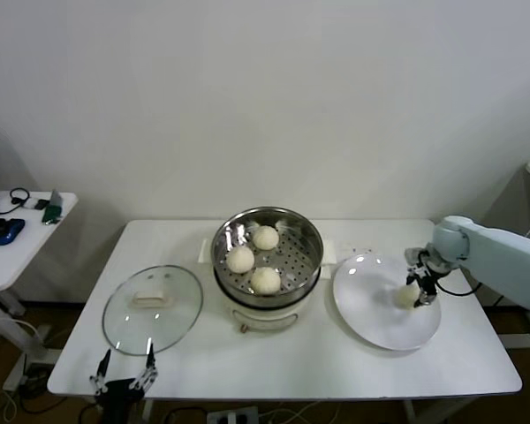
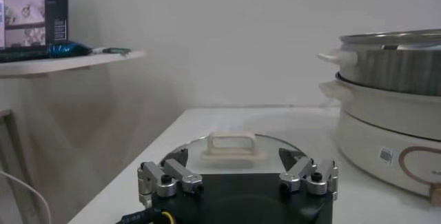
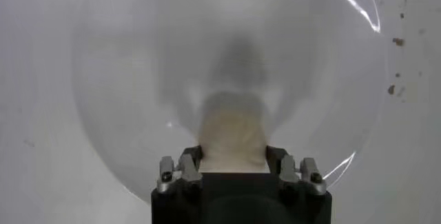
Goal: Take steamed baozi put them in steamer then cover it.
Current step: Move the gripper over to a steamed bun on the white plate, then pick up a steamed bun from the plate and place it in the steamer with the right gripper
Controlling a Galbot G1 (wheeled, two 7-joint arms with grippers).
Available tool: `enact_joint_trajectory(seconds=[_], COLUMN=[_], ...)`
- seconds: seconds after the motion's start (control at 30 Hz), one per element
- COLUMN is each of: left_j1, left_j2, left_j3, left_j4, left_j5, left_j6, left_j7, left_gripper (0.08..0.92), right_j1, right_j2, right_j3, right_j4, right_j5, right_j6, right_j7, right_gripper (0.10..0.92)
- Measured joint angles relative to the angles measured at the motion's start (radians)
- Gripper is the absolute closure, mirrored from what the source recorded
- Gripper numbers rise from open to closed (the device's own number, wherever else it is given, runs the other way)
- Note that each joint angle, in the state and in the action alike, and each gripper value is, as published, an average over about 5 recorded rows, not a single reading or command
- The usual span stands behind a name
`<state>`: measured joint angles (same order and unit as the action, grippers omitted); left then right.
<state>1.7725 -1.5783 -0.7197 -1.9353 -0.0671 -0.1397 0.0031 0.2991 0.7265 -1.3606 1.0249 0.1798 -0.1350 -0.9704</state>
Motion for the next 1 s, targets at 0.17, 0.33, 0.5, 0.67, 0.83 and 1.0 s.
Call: enact_joint_trajectory(seconds=[0.17,0.33,0.5,0.67,0.83,1.0], left_j1=[0.002,0.0,-0.005,-0.008,-0.007,-0.004], left_j2=[0.001,0.003,0.006,0.003,0.001,0.0], left_j3=[0.002,0.003,0.008,0.011,0.011,0.004], left_j4=[-0.006,-0.012,-0.009,-0.008,-0.014,-0.018], left_j5=[0.002,0.001,0.001,0.0,-0.002,-0.009], left_j6=[0.0,0.002,0.002,0.003,0.007,0.01], left_j7=[0.0,0.003,0.006,0.006,0.006,0.005], left_gripper=[0.177,0.177,0.177,0.177,0.177,0.177], right_j1=[0.136,0.35,0.552,0.66,0.672,0.626], right_j2=[0.006,0.043,0.107,0.181,0.252,0.313], right_j3=[-0.076,-0.185,-0.26,-0.273,-0.253,-0.248], right_j4=[0.047,0.11,0.186,0.278,0.338,0.352], right_j5=[0.07,0.188,0.324,0.444,0.506,0.503], right_j6=[0.008,0.006,-0.016,-0.063,-0.111,-0.135], right_j7=[-0.022,-0.051,-0.06,-0.038,0.006,0.044], right_gripper=[0.406,0.406,0.405,0.404,0.403,0.399])
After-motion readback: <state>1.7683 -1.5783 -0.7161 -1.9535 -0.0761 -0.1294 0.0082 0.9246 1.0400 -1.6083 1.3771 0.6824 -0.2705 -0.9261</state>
